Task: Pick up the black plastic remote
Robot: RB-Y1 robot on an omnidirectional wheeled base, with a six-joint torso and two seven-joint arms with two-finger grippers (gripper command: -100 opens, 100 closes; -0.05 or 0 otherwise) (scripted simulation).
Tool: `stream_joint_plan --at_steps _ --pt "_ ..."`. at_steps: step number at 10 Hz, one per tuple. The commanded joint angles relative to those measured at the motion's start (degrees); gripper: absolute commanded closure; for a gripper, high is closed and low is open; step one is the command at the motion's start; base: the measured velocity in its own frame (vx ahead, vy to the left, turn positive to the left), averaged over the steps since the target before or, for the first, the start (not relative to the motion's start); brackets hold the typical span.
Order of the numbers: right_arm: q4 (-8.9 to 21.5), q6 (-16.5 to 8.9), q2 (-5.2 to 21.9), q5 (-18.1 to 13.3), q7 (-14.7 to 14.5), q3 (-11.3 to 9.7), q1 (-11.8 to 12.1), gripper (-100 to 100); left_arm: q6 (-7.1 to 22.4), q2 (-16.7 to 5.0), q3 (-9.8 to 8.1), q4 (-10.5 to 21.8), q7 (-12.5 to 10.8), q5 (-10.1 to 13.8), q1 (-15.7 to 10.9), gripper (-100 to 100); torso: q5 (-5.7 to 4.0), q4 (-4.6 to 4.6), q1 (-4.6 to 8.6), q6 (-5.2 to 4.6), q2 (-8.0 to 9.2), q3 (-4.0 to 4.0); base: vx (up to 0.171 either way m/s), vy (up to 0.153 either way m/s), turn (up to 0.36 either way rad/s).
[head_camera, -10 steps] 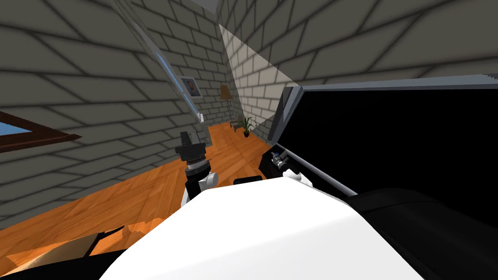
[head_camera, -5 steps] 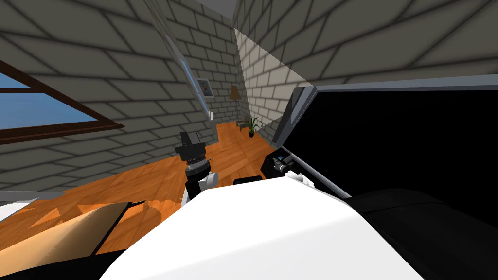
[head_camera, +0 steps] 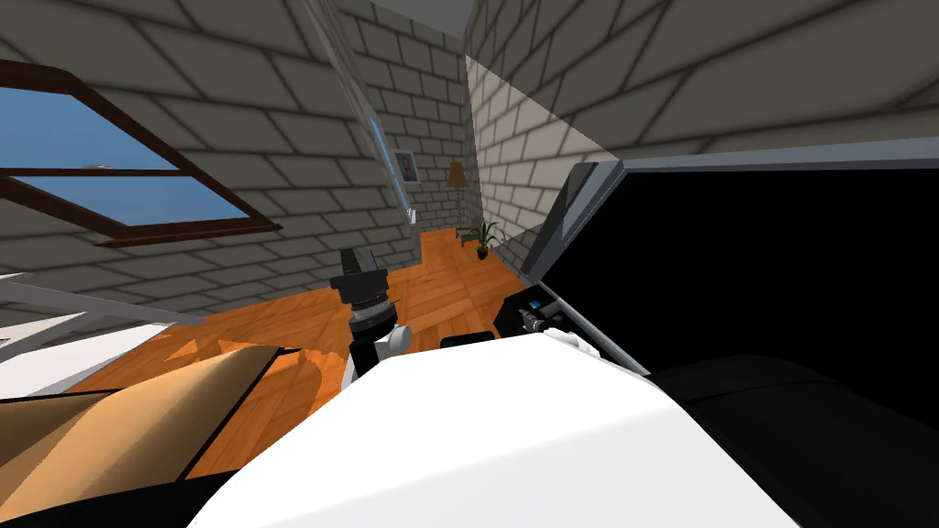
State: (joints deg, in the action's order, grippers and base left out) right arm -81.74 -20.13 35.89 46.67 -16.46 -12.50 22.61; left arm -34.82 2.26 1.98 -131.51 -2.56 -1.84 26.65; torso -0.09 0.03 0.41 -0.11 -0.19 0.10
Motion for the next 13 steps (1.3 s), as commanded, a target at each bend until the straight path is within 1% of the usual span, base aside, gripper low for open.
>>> stream_joint_plan --at_steps 1,2,3,5,6,7,8,9,10,11,13 --pt "2.86 -2.23 1.13 2.72 -1.29 -0.86 -0.09 -100 0.00 0.00 0.00 0.00 0.00 0.00 0.00 0 0.00 0.00 0.00 0.00 0.00 0.00 -0.004 -0.059 0.254" --pt "5.19 -3.78 2.22 5.07 -2.30 -1.45 -0.32 -100 0.00 0.00 0.00 0.00 0.00 0.00 -0.01 0 0.00 0.00 0.03 0.04 -0.01 0.01 0.008 -0.096 0.309" --pt "5.92 -4.10 2.22 5.07 -2.30 -1.45 -0.32 -100 0.00 0.00 0.00 0.00 0.00 0.00 0.00 0 -0.02 0.01 0.14 0.02 -0.04 0.02 0.010 -0.078 0.146" --pt "9.83 -7.37 4.41 9.39 -4.25 -2.55 -0.77 -100 0.00 0.00 0.00 0.00 0.00 0.00 0.00 0 -0.01 0.01 0.06 0.03 -0.06 0.03 -0.002 -0.072 0.301" --pt "11.01 -7.47 4.41 9.51 -4.25 -2.55 -0.77 -100 0.00 0.00 0.00 0.00 0.00 0.00 0.00 0 -0.01 0.01 0.10 0.03 -0.05 0.03 0.000 -0.059 0.088" --pt "13.16 -8.97 5.47 11.58 -5.18 -3.09 -0.95 -100 0.00 0.00 0.00 0.00 0.00 0.00 0.01 0 -0.01 0.02 0.02 -0.04 -0.05 0.03 0.016 -0.047 0.103" --pt "13.41 -8.97 5.47 11.58 -5.18 -3.09 -0.95 -100 0.00 0.00 0.00 0.00 0.00 0.00 0.00 0 0.01 0.02 -0.01 -0.01 -0.10 0.06 0.012 -0.040 0.107" --pt "15.70 -10.33 6.48 13.53 -6.07 -3.64 -1.08 -100 0.00 0.00 0.00 0.00 0.00 0.00 0.01 0 0.01 0.02 -0.06 -0.01 -0.11 0.07 0.004 -0.050 0.190" --pt "17.32 -11.57 7.41 15.34 -6.92 -4.20 -1.18 -100 0.00 0.00 0.00 0.00 0.00 0.00 0.00 0 0.01 0.02 -0.03 0.01 -0.10 0.06 0.007 -0.088 0.267" --pt "19.89 -12.67 8.24 17.01 -7.70 -4.74 -1.25 -100 0.00 0.00 0.00 0.00 0.00 0.00 0.00 0 -0.01 0.02 0.11 0.01 -0.11 0.06 0.024 -0.096 0.199" --pt "23.31 -14.45 9.59 19.87 -9.08 -5.70 -1.36 -100 0.00 -0.01 -0.01 0.00 0.00 0.00 0.01 0 -0.03 0.04 0.13 -0.01 -0.21 0.12 0.033 -0.089 0.159"
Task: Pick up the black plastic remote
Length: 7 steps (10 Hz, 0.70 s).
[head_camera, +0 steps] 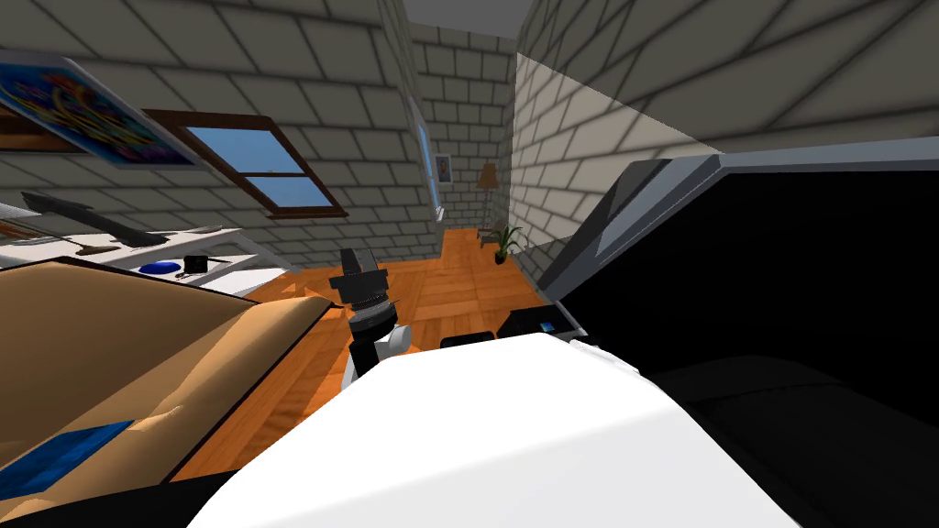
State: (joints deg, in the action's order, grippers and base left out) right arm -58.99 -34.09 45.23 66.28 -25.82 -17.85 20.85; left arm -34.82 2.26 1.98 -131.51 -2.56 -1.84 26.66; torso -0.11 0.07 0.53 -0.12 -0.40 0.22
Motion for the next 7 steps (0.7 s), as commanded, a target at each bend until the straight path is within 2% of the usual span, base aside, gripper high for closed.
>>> stream_joint_plan --at_steps 1,4,5,6,7 --pt "1.94 -1.19 0.75 1.42 -0.29 -0.72 0.34 -100 0.00 0.00 0.00 0.00 0.00 0.00 0.00 0 0.00 0.00 0.00 0.00 0.00 0.00 0.041 -0.106 0.145" --pt "5.17 -2.76 1.55 4.02 -1.61 -1.54 0.29 -100 0.00 0.00 0.00 0.00 0.00 0.00 0.00 0 -0.02 0.01 0.02 -0.01 -0.04 0.02 0.039 -0.102 0.075" --pt "4.62 -2.15 1.26 3.56 -1.51 -1.35 0.41 -100 0.00 0.00 0.00 0.00 0.00 0.00 0.01 0 -0.02 0.01 0.03 -0.01 -0.05 0.03 0.019 -0.050 0.019" --pt "4.79 -2.24 1.28 3.67 -1.70 -1.38 0.40 0 0.00 0.00 0.00 0.00 0.00 0.00 0.01 0 0.00 0.00 -0.16 -0.02 0.00 0.00 0.003 -0.010 0.000" --pt "6.60 -1.36 -0.78 2.36 -1.08 -0.84 -0.29 -100 0.00 0.01 0.00 0.00 0.00 0.00 0.00 0 0.04 -0.01 -0.31 -0.02 0.05 -0.03 -0.042 -0.026 0.192"
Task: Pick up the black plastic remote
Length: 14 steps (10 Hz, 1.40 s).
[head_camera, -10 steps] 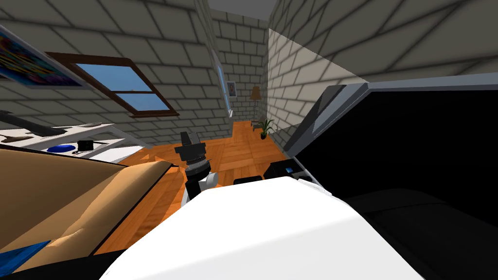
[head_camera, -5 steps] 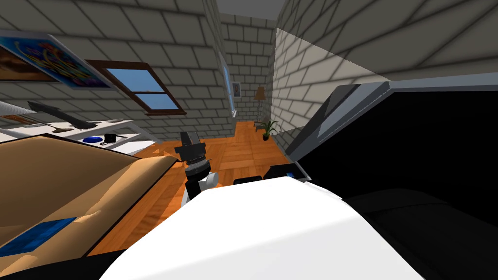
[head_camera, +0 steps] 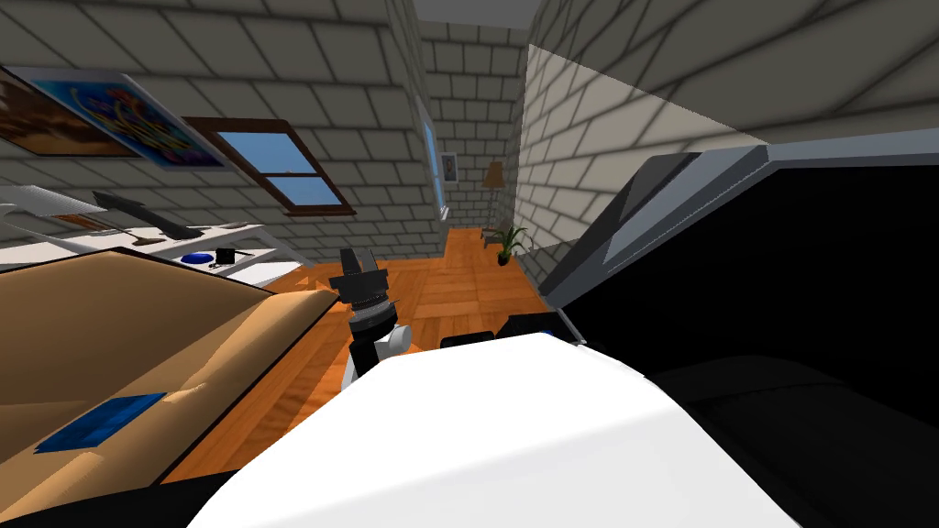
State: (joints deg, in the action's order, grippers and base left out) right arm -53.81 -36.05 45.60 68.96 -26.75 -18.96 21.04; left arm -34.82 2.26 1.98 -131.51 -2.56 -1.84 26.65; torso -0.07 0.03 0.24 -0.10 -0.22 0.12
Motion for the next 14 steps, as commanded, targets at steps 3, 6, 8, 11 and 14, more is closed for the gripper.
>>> stream_joint_plan --at_steps 3,6,8,11,14 --pt "3.69 1.69 -3.73 -1.94 0.62 0.95 -1.36 -100 0.00 0.00 0.00 0.00 0.00 0.00 0.01 0 0.02 0.00 -0.09 -0.04 0.01 -0.01 -0.036 -0.004 0.076" --pt "3.33 1.39 -3.07 -1.28 0.11 0.81 -1.20 100 0.00 0.00 0.00 0.00 0.00 0.00 0.01 0 0.04 0.01 -0.11 -0.05 -0.06 0.03 -0.006 0.005 0.003" --pt "3.33 1.35 -3.06 -1.31 0.05 0.77 -1.16 100 0.00 0.00 0.00 0.00 0.00 0.00 0.01 0 0.00 0.00 -0.05 -0.04 -0.12 0.05 0.000 0.000 0.000" --pt "1.41 0.61 -1.15 -0.32 -0.14 0.28 -0.49 100 0.00 0.00 0.00 0.00 0.00 0.00 0.01 0 0.00 0.00 -0.04 -0.05 -0.13 0.06 0.006 -0.006 -0.040" --pt "-0.41 -0.27 0.91 0.98 -0.75 -0.26 0.20 100 0.00 0.00 0.00 0.00 0.00 0.00 0.02 0 0.04 0.03 -0.08 -0.07 -0.29 0.15 0.046 0.005 -0.102"
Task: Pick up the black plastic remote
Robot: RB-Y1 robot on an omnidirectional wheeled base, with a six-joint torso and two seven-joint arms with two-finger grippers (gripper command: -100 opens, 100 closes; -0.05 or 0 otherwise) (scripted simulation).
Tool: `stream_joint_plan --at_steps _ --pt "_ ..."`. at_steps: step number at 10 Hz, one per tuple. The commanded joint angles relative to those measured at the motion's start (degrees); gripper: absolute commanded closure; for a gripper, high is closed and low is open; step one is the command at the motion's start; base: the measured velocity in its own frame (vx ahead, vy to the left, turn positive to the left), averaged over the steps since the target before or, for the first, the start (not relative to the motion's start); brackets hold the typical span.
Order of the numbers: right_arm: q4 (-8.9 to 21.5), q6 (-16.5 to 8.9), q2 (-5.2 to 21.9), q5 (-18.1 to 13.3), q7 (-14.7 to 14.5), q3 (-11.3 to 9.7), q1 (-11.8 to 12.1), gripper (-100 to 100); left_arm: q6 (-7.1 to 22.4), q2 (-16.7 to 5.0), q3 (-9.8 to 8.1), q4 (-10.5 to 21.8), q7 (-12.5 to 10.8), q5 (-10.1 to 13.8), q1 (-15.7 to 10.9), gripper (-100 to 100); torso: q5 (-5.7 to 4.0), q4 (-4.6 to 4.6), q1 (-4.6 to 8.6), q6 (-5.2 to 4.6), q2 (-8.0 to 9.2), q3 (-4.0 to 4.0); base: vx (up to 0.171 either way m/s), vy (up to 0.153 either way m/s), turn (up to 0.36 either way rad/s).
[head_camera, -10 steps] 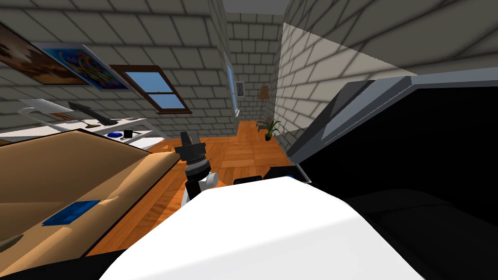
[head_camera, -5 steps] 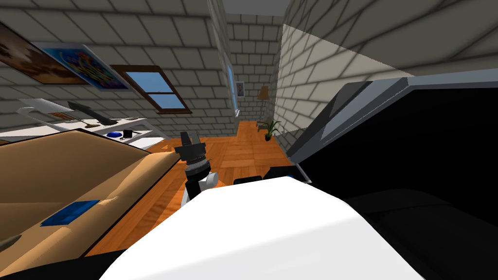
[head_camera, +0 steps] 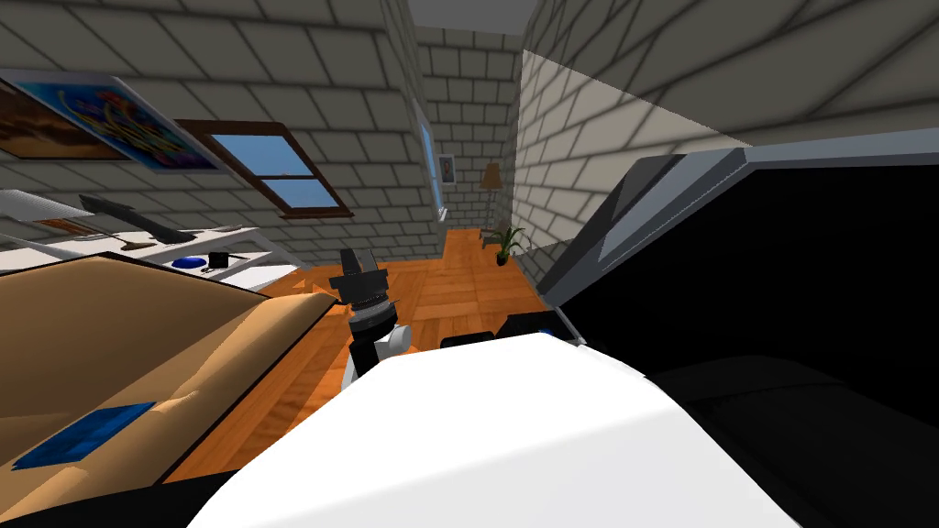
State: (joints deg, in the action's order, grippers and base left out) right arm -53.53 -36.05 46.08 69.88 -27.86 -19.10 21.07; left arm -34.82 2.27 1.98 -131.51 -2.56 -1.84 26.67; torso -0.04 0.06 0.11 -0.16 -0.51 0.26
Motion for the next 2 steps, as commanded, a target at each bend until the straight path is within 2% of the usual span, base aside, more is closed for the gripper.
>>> stream_joint_plan --at_steps 1,2 --pt "0.00 0.00 0.00 0.00 0.00 0.00 0.00 100 0.00 0.00 0.00 0.00 0.00 0.00 0.00 0 0.00 0.00 0.00 0.00 0.00 0.00 0.016 0.008 -0.008" --pt "-0.13 -0.04 0.06 0.00 0.08 -0.03 0.04 0 0.00 0.00 0.00 0.00 0.00 0.00 0.00 0 -0.01 -0.01 0.03 0.00 0.07 -0.04 0.000 0.000 0.000"
